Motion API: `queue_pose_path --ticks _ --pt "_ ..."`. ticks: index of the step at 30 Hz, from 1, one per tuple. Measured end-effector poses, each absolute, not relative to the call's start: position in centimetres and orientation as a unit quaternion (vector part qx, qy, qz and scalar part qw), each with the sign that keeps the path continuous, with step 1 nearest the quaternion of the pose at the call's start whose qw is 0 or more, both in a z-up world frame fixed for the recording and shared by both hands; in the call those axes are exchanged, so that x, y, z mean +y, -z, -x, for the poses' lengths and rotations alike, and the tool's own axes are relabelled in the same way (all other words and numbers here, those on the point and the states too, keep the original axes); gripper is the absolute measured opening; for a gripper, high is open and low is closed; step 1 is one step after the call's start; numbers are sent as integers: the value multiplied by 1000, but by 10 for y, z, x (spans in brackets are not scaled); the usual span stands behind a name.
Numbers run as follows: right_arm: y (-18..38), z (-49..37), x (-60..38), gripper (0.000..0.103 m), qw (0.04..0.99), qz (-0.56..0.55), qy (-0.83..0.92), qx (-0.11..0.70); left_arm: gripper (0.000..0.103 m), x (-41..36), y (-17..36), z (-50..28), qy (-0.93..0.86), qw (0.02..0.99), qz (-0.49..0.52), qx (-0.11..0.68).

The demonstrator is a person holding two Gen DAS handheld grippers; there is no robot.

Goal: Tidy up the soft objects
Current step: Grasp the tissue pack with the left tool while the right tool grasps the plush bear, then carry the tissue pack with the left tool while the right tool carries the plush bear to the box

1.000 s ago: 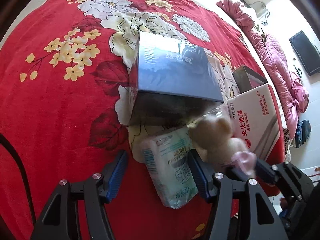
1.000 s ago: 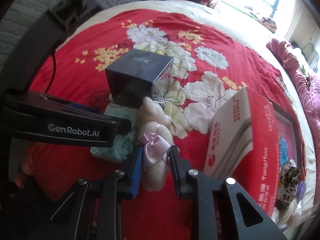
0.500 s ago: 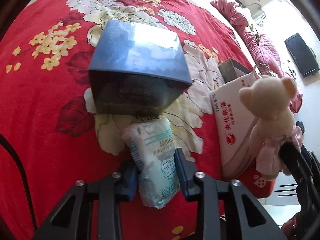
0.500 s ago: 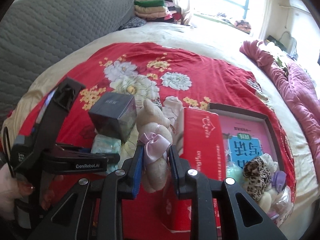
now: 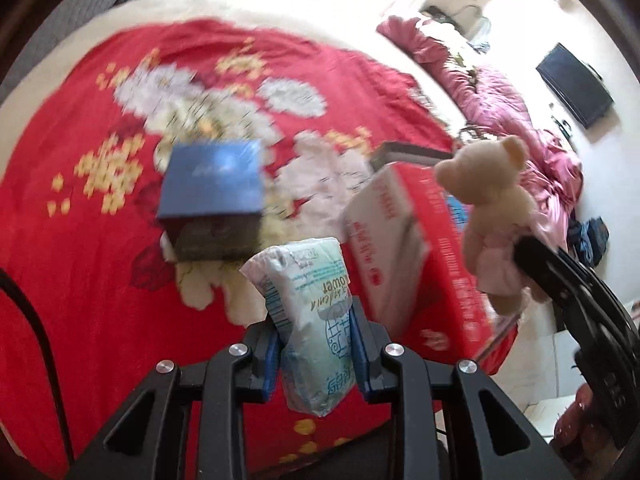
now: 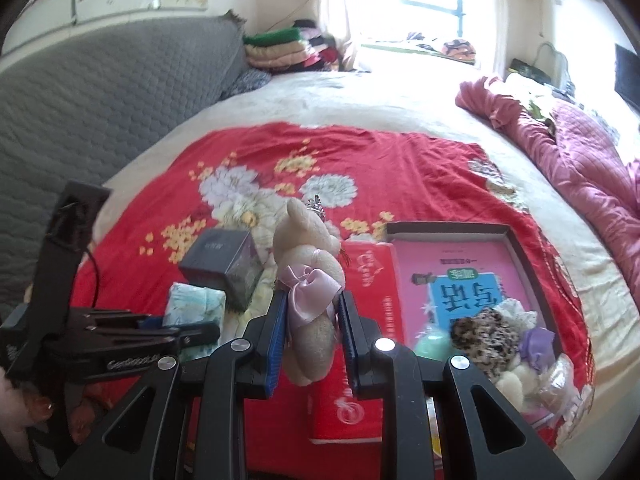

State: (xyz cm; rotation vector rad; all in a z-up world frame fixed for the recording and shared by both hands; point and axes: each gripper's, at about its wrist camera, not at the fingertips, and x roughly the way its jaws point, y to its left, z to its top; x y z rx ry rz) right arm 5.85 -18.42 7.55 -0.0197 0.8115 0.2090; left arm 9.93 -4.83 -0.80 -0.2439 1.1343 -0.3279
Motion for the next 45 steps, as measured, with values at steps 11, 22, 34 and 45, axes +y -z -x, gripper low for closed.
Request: queue_pose_path --ticks 11,22,34,45 --pt "-106 -32 -267 26 930 -46 -36 363 30 -127 -45 -78 199 846 42 493" --pt "-117 -7 -332 26 936 -94 17 340 30 -180 -65 -73 228 851 -7 473" --pt "-109 6 -382 26 931 -139 73 329 30 -236 -58 -88 276 835 -36 476" --pt "-73 -1 -407 26 916 -175 81 352 30 -285 -19 -110 294 805 -65 511"
